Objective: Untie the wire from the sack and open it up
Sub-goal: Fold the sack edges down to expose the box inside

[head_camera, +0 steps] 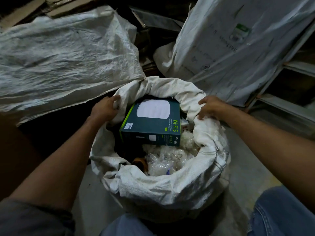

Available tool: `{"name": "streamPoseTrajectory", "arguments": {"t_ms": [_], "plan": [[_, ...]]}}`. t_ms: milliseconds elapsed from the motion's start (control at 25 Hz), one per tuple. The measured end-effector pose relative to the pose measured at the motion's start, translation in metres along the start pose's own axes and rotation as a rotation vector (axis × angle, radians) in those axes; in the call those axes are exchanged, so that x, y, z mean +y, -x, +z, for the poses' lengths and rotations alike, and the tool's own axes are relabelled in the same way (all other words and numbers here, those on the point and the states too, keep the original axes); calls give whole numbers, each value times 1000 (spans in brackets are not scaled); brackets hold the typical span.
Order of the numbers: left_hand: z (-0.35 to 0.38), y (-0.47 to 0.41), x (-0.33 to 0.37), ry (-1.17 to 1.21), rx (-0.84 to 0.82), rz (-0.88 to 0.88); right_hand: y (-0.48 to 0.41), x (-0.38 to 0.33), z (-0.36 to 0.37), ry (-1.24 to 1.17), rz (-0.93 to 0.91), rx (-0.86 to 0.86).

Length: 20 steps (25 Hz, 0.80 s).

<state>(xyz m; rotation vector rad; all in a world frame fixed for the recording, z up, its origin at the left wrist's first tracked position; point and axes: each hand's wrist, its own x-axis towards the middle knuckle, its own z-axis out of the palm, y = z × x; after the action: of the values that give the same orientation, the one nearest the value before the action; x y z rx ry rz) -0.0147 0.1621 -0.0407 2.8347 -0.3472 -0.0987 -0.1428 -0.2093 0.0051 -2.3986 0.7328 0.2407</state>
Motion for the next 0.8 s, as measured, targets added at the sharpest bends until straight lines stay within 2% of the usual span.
{"name": "streamPoseTrajectory", "arguments": {"t_ms": [120,280,360,520,640,800], "plan": [[-5,-6,-13,122,144,-47,-10,10,-6,-194,27,56],[-23,-15,-37,137,138,-105,-19,15,-36,-171,88,205],[-24,-16,-38,128,123,-97,-23,14,-40,-155,50,276],[-15,-25,-41,128,157,-90,-31,10,-41,149,-77,401],[-10,-31,-46,154,206,-99,-49,12,-40,301,-85,408],[-14,-34,-29,162,139,-116,-58,3,-36,397,-68,362]]}}
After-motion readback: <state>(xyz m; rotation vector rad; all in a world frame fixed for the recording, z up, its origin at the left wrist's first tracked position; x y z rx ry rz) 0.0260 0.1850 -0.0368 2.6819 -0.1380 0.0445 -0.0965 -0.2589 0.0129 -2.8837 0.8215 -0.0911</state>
